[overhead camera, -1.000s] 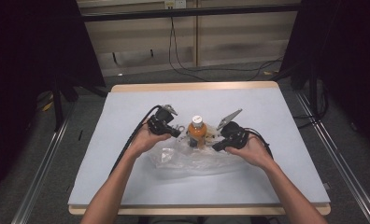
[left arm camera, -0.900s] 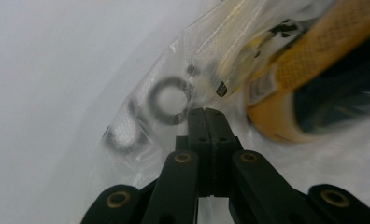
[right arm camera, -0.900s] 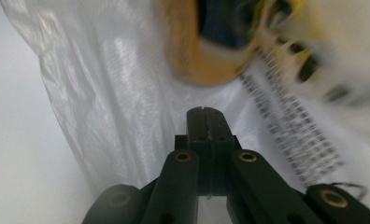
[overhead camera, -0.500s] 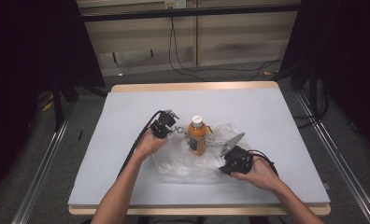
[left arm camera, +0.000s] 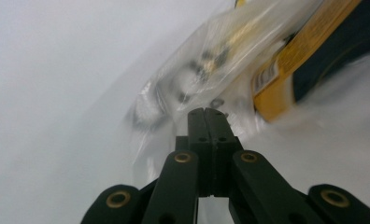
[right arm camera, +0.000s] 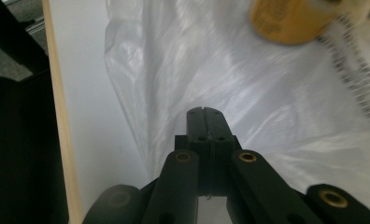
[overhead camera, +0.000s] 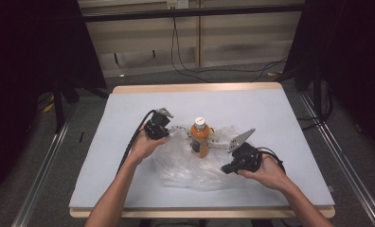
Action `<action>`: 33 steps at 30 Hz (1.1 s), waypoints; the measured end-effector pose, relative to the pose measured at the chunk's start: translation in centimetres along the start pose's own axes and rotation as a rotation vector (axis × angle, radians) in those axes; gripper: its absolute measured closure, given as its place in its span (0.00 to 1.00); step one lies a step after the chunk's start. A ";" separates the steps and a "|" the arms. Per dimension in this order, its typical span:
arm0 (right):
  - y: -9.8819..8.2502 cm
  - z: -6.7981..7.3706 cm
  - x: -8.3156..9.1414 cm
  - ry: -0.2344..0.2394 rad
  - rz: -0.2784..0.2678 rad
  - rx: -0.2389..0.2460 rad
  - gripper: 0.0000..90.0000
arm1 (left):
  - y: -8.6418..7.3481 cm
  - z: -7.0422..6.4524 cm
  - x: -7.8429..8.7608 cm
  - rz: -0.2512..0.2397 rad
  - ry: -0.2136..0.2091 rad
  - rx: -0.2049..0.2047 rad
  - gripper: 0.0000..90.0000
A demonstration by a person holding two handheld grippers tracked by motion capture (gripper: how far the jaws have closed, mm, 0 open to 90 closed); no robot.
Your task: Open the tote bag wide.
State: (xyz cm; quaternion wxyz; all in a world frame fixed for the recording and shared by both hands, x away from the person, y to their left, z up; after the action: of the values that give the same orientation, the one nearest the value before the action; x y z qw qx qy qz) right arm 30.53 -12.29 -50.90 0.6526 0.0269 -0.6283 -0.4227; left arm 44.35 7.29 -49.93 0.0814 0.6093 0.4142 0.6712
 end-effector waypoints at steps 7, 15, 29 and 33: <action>1.8 -1.3 1.4 -0.027 -0.036 -0.028 1.00 | 1.3 0.5 2.9 -0.037 0.044 -0.011 1.00; 4.6 -3.7 2.9 -0.051 -0.019 -0.046 1.00 | 1.6 -1.9 3.3 0.018 -0.011 -0.108 1.00; 2.9 -9.2 -1.5 -0.024 0.146 -0.187 1.00 | -4.1 -7.2 -2.3 0.196 -0.119 -0.184 1.00; 2.0 -10.2 -2.1 -0.034 0.163 -0.207 1.00 | -4.7 -7.4 -1.7 0.229 -0.101 -0.232 1.00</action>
State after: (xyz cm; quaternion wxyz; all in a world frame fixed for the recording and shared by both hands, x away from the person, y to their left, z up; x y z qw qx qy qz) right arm 40.51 -14.87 -53.56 0.6733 -0.0988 -0.5923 -0.4314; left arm 36.31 5.94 -53.65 0.0949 0.6721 0.2573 0.6878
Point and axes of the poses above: each handheld gripper's, and its own axes: x roughly backward along the jaws, y roughly out of its top, z roughly to its left, the point moved 9 cm from there along -x, roughly forward along the jaws, and after that the axes turned 4 degrees about -x, right-handed, at the moved point
